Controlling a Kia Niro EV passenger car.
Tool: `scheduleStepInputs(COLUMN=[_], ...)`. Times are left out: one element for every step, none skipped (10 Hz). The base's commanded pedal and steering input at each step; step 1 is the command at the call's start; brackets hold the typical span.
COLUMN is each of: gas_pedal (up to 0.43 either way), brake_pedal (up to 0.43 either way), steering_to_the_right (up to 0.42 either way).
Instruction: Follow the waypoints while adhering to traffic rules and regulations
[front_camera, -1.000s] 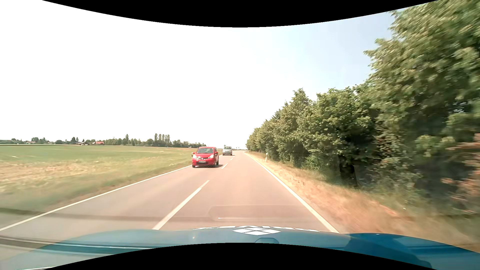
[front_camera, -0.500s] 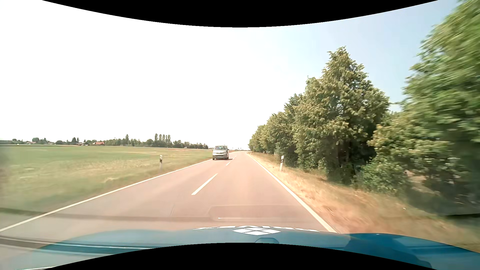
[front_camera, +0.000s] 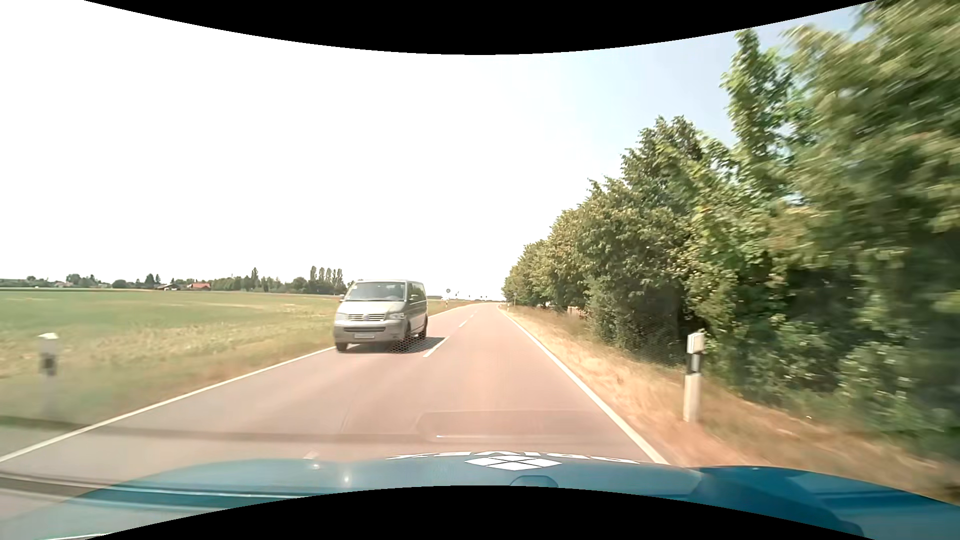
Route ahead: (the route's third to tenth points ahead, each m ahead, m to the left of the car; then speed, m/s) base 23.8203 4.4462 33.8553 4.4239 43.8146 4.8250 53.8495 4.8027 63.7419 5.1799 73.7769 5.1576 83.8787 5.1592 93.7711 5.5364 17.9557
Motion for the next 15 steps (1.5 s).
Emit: scheduleStepInputs(gas_pedal=[0.157, 0.157, 0.157, 0.169, 0.169, 0.169, 0.169, 0.169, 0.169, 0.169, 0.169, 0.169, 0.169, 0.169, 0.169], brake_pedal=[0.0, 0.0, 0.0, 0.0, 0.0, 0.0, 0.0, 0.0, 0.0, 0.0, 0.0, 0.0, 0.0, 0.0, 0.0], steering_to_the_right=[-0.007, -0.007, -0.005, -0.004, -0.004, -0.004, -0.002, 0.0, 0.0, 0.0, 0.0, 0.001, 0.003, 0.004, 0.004])
